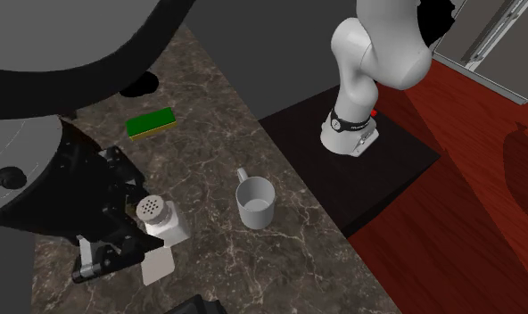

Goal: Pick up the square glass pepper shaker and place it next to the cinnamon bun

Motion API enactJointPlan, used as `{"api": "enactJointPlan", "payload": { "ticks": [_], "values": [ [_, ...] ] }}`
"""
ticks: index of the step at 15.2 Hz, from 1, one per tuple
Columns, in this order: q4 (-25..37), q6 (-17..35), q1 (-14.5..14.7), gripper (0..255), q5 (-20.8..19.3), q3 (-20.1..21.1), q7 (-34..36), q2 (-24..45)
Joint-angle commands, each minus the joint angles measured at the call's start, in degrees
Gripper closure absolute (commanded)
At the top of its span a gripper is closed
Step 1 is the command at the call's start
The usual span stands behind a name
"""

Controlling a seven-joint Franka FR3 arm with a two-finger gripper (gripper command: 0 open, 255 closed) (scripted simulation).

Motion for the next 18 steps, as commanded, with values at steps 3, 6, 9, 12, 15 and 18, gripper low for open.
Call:
{"api": "enactJointPlan", "payload": {
  "ticks": [3,6,9,12,15,18],
  "values": [
    [-6.1,1.6,-3.3,255,0.3,-1.4,-4.6,-4.4],
    [-10.2,2.6,-5.7,255,0.3,-2.7,-8.2,-7.4],
    [-13.4,3.4,-8.0,255,0.2,-4.2,-11.9,-9.8],
    [-15.9,4.0,-10.3,255,-0.1,-5.8,-15.7,-11.7],
    [-17.8,4.4,-12.5,255,-0.5,-7.4,-19.5,-13.1],
    [-18.9,4.7,-14.6,255,-1.0,-9.1,-23.3,-14.0]
  ]
}}
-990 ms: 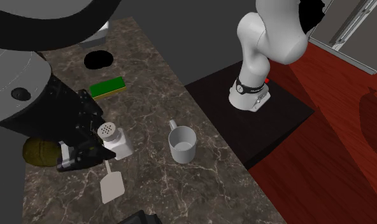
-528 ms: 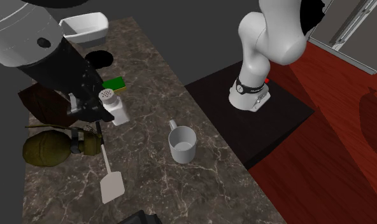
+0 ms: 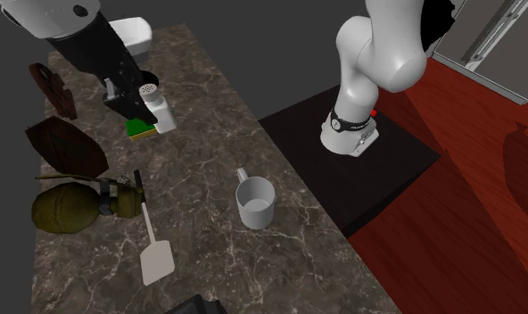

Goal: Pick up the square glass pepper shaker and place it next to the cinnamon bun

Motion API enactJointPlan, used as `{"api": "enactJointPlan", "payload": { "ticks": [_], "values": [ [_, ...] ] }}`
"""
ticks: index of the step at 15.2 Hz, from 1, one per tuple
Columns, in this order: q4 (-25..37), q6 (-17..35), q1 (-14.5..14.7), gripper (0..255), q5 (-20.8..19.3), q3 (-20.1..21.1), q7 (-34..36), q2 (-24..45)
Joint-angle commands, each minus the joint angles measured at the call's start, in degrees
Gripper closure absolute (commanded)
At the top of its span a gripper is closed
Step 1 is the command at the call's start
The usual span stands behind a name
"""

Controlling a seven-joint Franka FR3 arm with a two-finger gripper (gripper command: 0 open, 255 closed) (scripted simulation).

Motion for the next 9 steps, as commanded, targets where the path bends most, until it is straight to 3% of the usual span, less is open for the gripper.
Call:
{"api": "enactJointPlan", "payload": {
  "ticks": [1,9],
  "values": [
    [-0.6,0.1,-1.5,255,-0.4,-1.2,-2.6,-0.6],
    [-0.2,0.4,-7.2,255,-1.7,-5.8,-12.8,-0.2]
  ]
}}
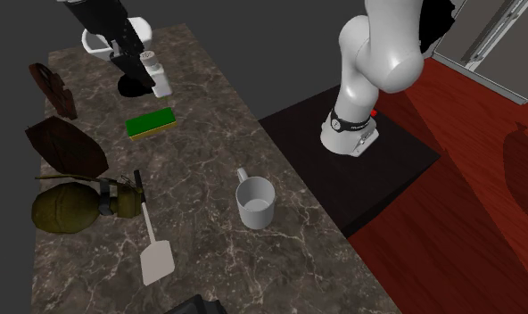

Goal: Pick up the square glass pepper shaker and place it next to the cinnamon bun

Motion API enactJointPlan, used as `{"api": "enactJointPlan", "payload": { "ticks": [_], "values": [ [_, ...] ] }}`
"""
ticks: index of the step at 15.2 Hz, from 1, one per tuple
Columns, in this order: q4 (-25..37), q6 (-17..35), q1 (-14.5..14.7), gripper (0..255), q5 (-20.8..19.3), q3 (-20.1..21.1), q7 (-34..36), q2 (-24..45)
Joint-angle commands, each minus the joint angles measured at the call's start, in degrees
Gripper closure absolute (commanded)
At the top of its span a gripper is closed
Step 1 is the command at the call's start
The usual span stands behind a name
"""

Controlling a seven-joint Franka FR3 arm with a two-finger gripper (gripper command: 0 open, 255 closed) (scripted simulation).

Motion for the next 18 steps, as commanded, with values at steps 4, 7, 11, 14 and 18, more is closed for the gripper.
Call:
{"api": "enactJointPlan", "payload": {
  "ticks": [4,7,11,14,18],
  "values": [
    [1.8,-0.1,-3.6,255,-0.6,-2.8,-6.4,1.4],
    [4.0,-0.3,-5.9,255,-0.8,-4.4,-10.2,3.1],
    [8.0,-0.9,-9.0,255,-0.8,-6.4,-15.3,6.1],
    [11.9,-1.6,-11.5,255,-0.5,-7.8,-19.1,9.1],
    [18.7,-3.2,-15.1,255,0.2,-9.3,-24.1,13.9]
  ]
}}
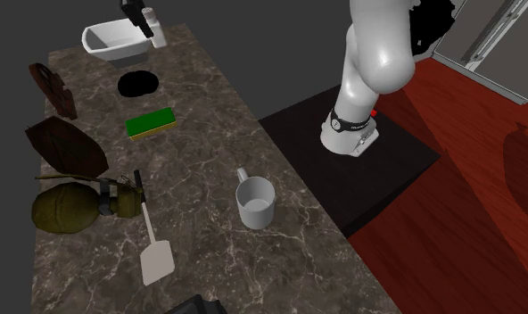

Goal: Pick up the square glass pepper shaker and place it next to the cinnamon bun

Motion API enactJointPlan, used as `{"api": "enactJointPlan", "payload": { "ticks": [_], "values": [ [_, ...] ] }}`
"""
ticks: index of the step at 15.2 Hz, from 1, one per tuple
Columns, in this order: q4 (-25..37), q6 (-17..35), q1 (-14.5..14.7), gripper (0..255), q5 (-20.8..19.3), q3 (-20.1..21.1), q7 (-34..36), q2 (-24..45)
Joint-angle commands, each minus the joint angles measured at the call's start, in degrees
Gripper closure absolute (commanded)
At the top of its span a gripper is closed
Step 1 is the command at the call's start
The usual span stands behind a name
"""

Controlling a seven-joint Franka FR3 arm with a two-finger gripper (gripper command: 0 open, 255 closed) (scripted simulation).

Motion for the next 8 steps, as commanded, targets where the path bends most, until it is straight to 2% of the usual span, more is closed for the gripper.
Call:
{"api": "enactJointPlan", "payload": {
  "ticks": [1,5,8],
  "values": [
    [3.4,-0.8,-1.8,255,0.4,-0.7,-2.5,2.4],
    [12.9,-3.5,-5.9,255,1.6,-1.7,-7.1,8.8],
    [10.0,-1.0,-5.8,255,1.5,-1.6,-6.8,8.4]
  ]
}}
